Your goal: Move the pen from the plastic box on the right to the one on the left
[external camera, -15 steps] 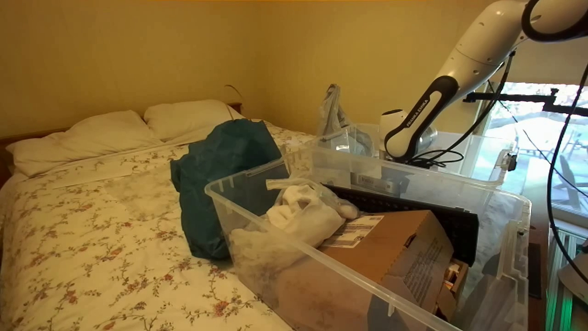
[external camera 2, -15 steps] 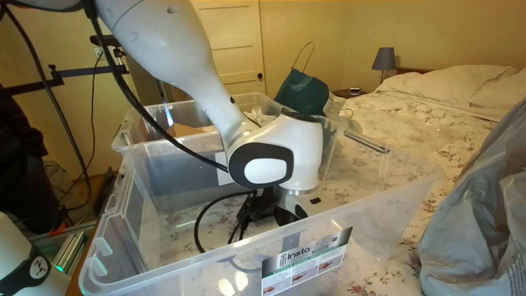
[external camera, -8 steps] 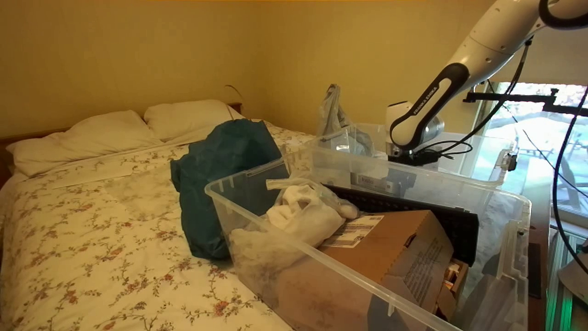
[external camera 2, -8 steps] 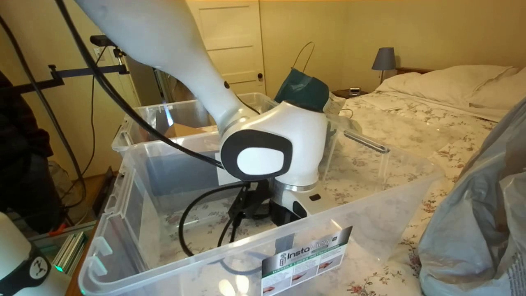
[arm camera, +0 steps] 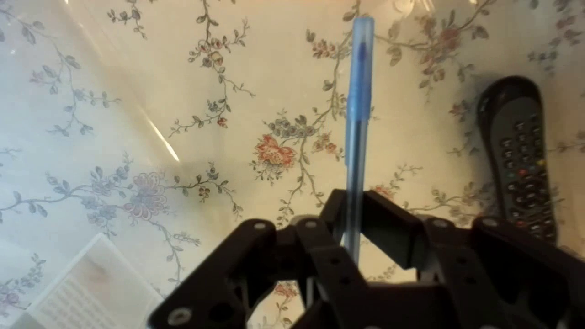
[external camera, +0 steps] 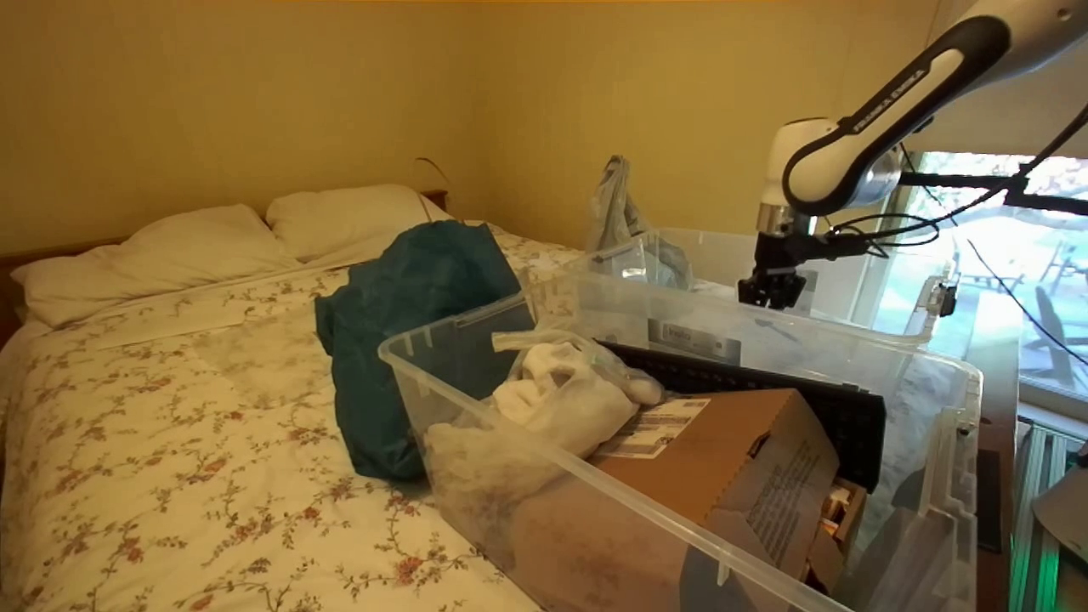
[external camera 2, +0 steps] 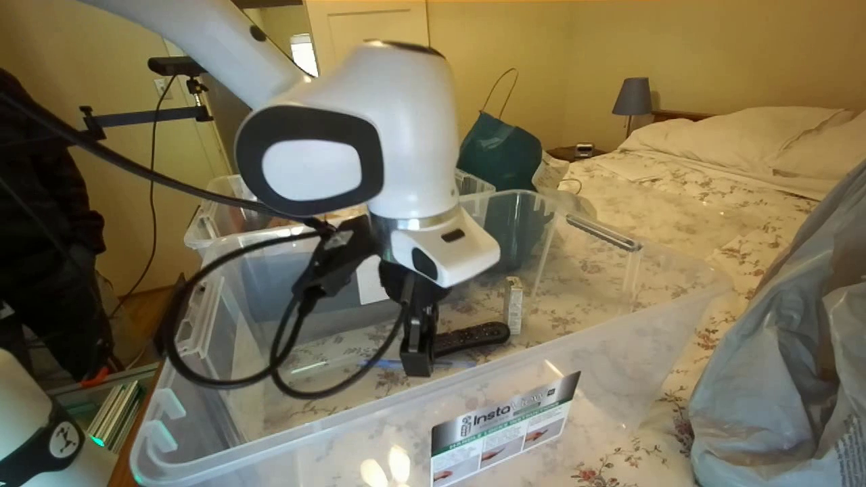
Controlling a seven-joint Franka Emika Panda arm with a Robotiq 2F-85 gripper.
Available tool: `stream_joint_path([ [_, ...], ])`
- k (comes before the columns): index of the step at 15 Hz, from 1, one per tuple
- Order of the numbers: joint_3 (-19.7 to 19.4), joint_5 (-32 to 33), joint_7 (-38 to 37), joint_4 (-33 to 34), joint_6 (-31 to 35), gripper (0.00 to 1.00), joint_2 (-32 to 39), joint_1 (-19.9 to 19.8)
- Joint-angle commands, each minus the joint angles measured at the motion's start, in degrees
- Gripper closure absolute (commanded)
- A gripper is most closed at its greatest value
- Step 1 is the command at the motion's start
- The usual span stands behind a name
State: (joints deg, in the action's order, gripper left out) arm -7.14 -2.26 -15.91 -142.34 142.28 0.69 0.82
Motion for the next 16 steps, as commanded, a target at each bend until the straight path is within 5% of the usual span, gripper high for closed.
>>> stream_joint_path([
  [1,3.61,-3.31,0.46,-8.7,-0.71,0.96,-14.48,-0.02],
  [3,5.73,-3.79,-2.55,-11.14,-1.99,0.96,-20.81,-0.04],
  [4,5.39,-2.8,-0.41,-6.32,-0.74,0.83,-12.5,-1.06],
  [10,6.82,-3.2,-1.83,-9.98,-1.95,0.83,-19.73,-1.15],
  [11,6.82,-3.21,-1.83,-10.08,-1.95,0.96,-19.72,-1.15],
  [16,5.98,-8.14,5.75,-10.27,3.94,0.96,-24.45,2.34],
])
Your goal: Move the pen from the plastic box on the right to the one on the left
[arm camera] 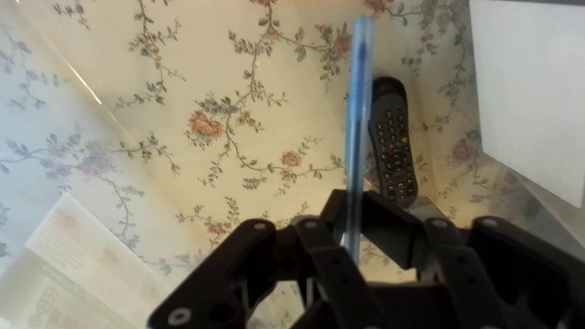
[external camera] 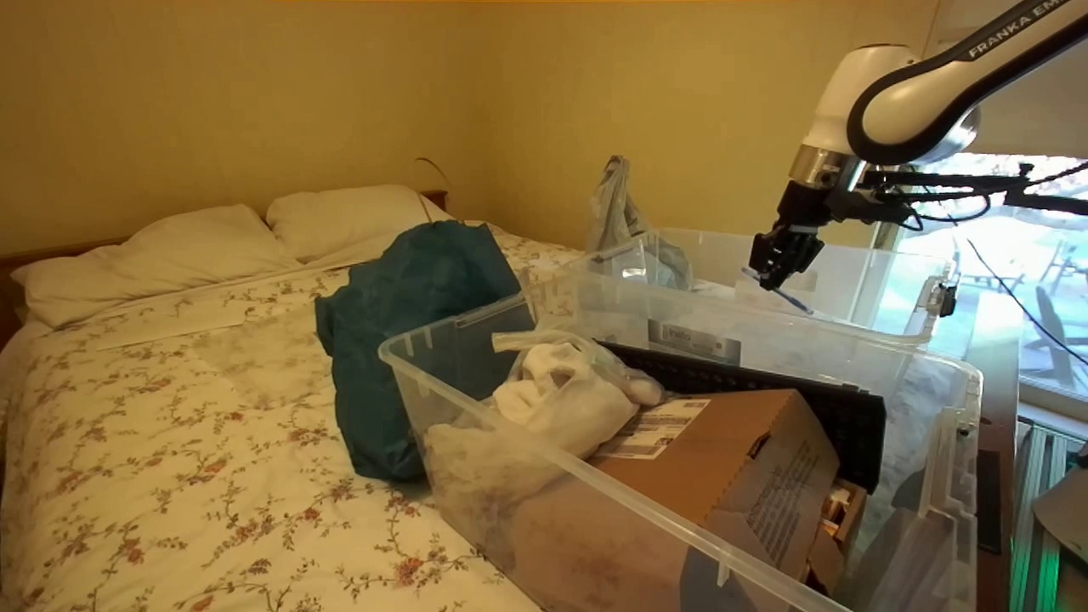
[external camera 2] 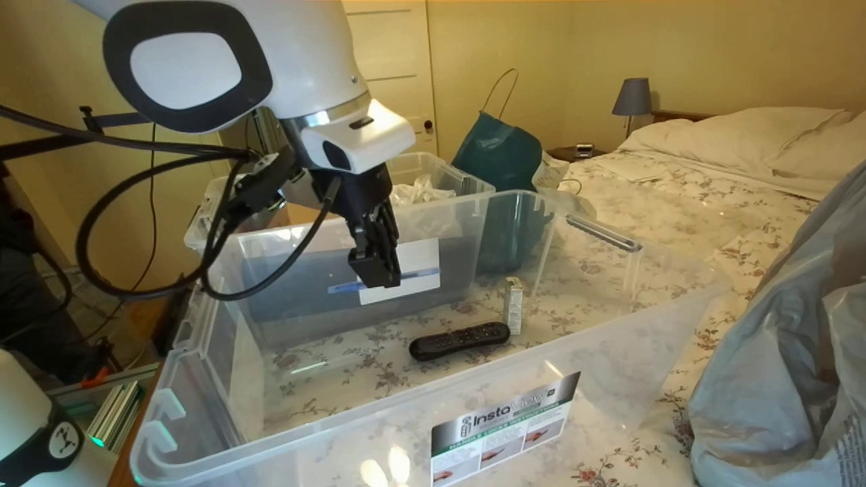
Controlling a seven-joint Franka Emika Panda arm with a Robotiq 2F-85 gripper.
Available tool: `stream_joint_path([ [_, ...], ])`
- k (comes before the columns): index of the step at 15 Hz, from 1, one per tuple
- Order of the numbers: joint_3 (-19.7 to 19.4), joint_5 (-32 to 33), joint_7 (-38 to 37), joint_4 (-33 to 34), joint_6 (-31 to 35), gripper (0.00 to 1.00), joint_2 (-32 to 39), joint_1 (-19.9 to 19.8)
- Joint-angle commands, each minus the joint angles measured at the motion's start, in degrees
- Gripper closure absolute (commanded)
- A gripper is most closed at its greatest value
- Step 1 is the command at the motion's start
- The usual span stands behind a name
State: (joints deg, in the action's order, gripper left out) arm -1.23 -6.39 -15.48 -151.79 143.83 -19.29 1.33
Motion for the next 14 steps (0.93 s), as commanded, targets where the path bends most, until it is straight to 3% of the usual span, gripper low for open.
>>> stream_joint_path([
  [1,0.01,-5.05,7.25,-1.26,2.78,0.96,-6.8,2.72],
  [5,-0.78,-9.48,14.71,-3.0,-0.69,0.96,-17.85,8.0],
  [8,2.39,-11.23,15.7,-2.18,-5.43,0.96,-23.42,13.42],
  [14,11.8,-13.32,16.21,5.58,-7.54,0.96,-18.45,26.24],
])
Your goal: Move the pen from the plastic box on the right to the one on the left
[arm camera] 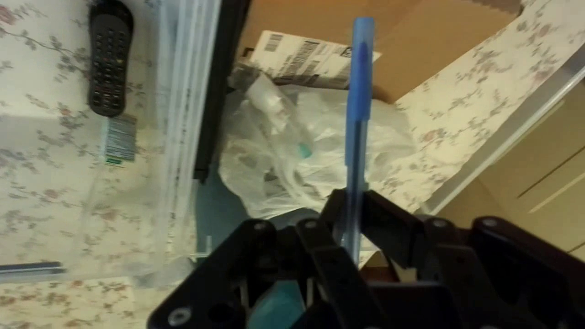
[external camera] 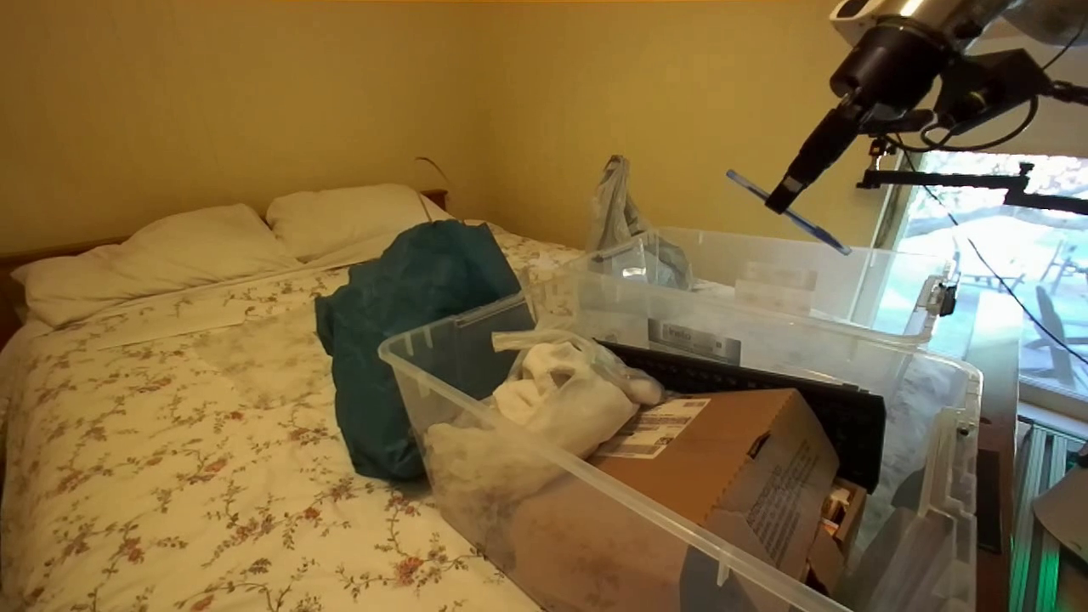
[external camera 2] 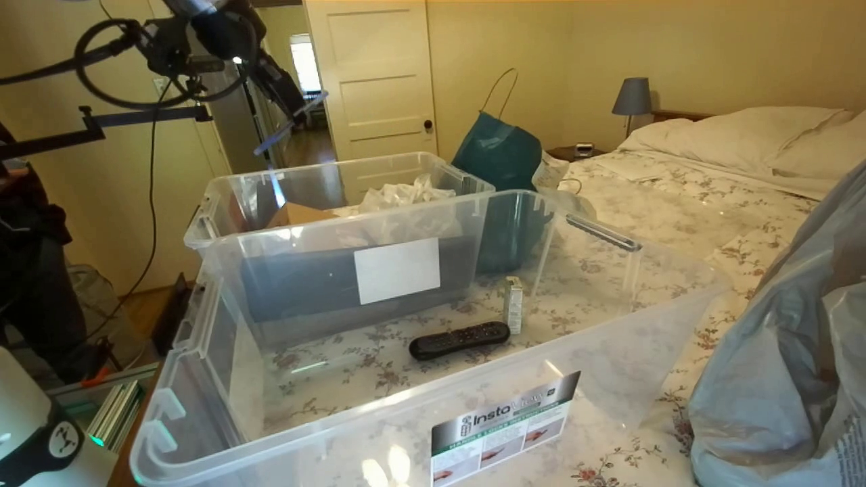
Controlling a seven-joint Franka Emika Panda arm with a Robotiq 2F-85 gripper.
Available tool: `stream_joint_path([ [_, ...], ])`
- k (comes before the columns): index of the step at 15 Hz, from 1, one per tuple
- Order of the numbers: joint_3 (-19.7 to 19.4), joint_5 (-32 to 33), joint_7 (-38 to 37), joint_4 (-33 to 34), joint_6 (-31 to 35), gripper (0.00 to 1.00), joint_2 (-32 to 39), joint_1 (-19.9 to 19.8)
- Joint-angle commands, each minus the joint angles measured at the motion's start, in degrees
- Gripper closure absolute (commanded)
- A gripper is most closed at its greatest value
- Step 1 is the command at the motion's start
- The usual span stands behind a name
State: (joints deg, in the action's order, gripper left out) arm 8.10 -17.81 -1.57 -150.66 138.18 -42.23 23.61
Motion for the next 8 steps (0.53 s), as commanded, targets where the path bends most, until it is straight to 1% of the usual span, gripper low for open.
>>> stream_joint_path([
  [1,3.42,-1.76,2.57,5.79,-2.17,0.96,5.8,5.18],
  [3,5.26,-1.02,2.98,8.37,-2.82,0.96,8.72,6.69],
  [5,7.61,0.23,2.5,10.87,-1.02,0.96,12.1,6.32],
  [6,7.88,0.16,3.63,12.25,-0.02,0.96,14.25,6.44],
  [8,6.96,-0.62,7.96,15.05,1.2,0.96,18.47,7.07],
])
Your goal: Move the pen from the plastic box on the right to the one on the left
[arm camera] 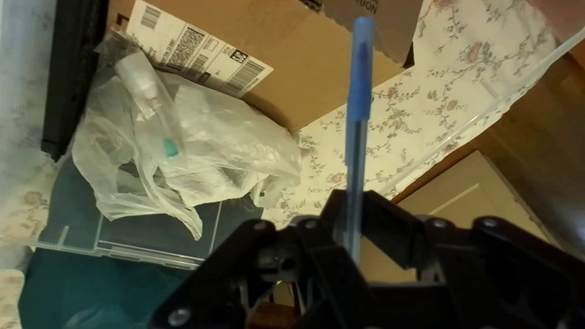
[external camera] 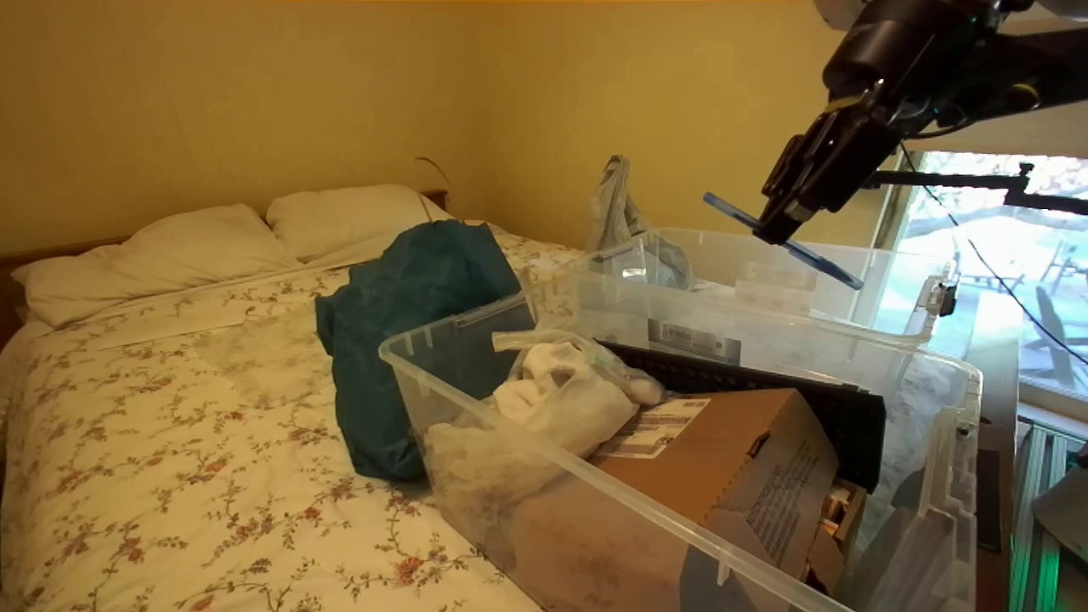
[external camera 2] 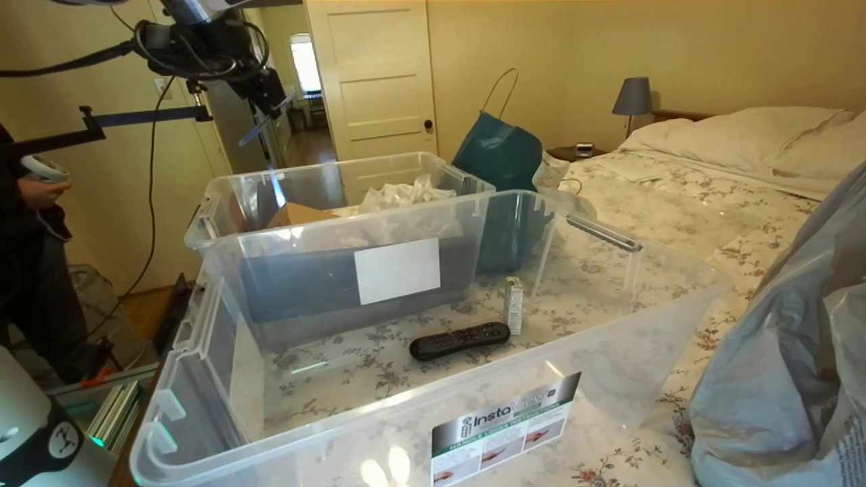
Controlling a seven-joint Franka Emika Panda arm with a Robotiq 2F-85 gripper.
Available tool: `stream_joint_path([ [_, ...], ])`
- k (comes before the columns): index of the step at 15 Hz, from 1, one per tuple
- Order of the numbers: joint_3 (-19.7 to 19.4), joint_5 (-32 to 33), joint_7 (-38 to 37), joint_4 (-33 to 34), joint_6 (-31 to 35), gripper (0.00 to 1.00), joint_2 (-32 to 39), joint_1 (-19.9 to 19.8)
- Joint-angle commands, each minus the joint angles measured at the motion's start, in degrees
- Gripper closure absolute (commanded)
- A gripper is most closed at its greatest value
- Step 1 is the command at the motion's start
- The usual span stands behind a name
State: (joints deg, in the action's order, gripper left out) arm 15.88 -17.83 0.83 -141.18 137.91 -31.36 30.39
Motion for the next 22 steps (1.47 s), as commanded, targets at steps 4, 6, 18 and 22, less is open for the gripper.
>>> stream_joint_path([
  [4,-3.32,-1.71,17.15,9.74,2.21,0.96,14.16,0.5],
  [6,-4.44,-3.15,21.15,11.41,1.34,0.96,16.73,0.02],
  [18,-5.68,-1.17,17.43,9.11,-1.39,0.02,15.94,-9.8],
  [22,-7.37,-1.82,17.46,10.21,-1.49,0.01,16.76,-12.83],
])
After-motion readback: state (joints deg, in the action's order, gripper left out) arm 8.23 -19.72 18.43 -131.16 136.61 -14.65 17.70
